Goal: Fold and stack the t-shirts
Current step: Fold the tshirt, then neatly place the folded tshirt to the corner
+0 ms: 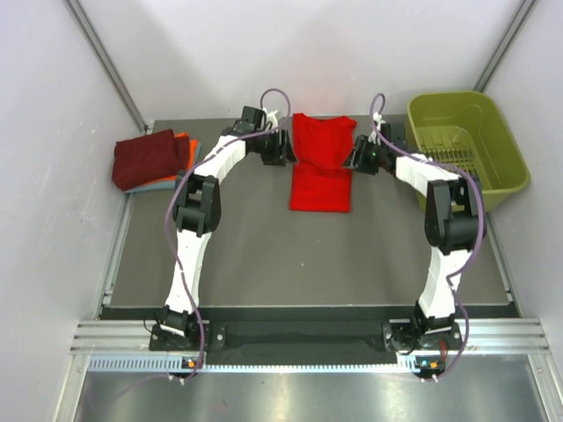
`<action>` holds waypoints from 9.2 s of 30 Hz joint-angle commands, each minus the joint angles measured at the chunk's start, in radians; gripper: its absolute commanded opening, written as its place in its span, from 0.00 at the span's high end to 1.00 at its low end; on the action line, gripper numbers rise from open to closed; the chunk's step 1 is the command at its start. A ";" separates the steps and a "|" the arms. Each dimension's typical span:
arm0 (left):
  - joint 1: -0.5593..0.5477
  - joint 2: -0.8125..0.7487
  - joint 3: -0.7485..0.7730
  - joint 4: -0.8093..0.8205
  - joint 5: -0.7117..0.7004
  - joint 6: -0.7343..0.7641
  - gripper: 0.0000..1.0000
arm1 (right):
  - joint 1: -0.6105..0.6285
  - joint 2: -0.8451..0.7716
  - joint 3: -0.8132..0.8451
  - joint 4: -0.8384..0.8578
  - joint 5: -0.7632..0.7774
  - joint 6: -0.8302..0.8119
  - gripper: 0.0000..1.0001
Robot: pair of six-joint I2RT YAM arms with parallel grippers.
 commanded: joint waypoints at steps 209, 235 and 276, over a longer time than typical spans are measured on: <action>0.059 0.082 -0.086 0.269 0.153 -0.313 0.38 | -0.001 0.195 0.189 0.075 -0.198 0.081 0.39; -0.046 0.238 0.002 0.352 0.219 -0.407 0.92 | 0.042 0.241 0.165 0.081 -0.178 0.117 0.38; 0.456 -0.409 0.083 -0.346 0.030 0.233 1.00 | -0.070 -0.165 -0.061 0.070 -0.140 -0.003 0.25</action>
